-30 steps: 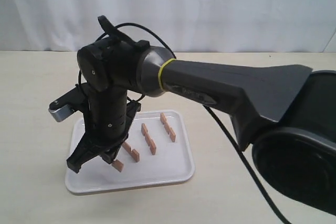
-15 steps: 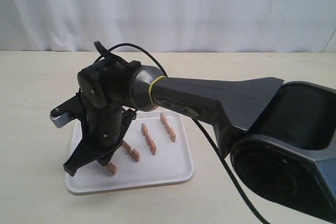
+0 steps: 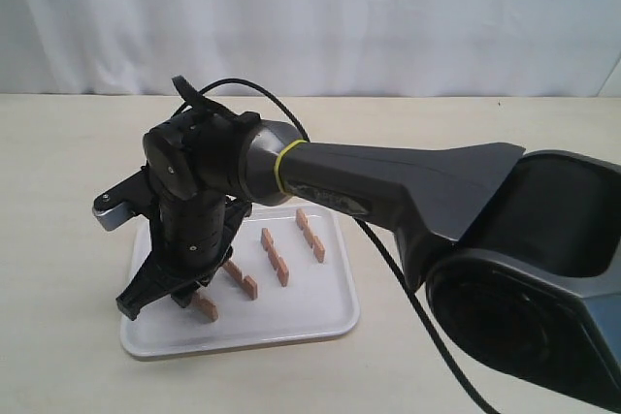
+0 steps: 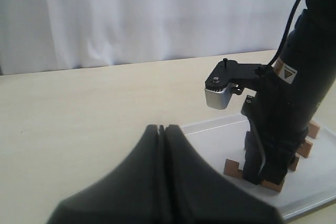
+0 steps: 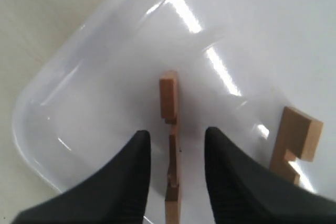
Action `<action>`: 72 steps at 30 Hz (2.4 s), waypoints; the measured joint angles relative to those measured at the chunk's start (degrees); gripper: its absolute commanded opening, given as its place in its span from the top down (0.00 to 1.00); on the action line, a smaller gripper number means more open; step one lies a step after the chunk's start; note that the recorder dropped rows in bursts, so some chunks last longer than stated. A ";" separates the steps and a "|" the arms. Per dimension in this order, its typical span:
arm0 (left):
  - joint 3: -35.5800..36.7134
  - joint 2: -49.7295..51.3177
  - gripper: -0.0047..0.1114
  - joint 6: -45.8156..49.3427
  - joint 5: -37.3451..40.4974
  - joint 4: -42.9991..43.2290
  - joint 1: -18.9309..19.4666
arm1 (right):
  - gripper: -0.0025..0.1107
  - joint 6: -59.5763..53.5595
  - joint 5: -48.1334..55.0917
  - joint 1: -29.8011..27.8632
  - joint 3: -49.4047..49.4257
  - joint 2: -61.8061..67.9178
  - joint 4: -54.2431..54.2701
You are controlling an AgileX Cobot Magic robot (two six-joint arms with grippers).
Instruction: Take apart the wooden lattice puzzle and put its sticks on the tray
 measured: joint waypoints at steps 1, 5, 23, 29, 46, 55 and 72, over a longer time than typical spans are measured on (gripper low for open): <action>0.00 0.00 0.96 0.00 0.00 0.00 0.00 | 0.60 0.00 0.00 0.00 0.00 0.00 0.00; 0.00 0.00 0.96 0.00 0.00 0.00 0.00 | 0.56 0.00 0.00 0.00 0.00 0.00 0.00; 0.00 0.00 0.96 0.00 0.00 0.00 0.00 | 0.94 -0.06 9.11 -0.89 0.89 -13.79 -2.80; 0.00 0.00 0.96 0.00 0.00 0.00 0.00 | 0.94 -0.22 9.28 -5.17 8.37 -22.59 1.07; 0.00 0.00 0.96 0.00 0.00 0.00 0.00 | 0.94 0.01 3.31 -25.86 48.60 -55.04 1.34; 0.00 0.00 0.96 0.00 0.00 0.00 0.00 | 0.94 2.35 -6.79 -29.97 62.52 -70.36 1.34; 0.00 0.00 0.96 0.00 0.00 0.00 0.00 | 0.94 3.77 -20.78 -30.11 77.48 -87.51 4.70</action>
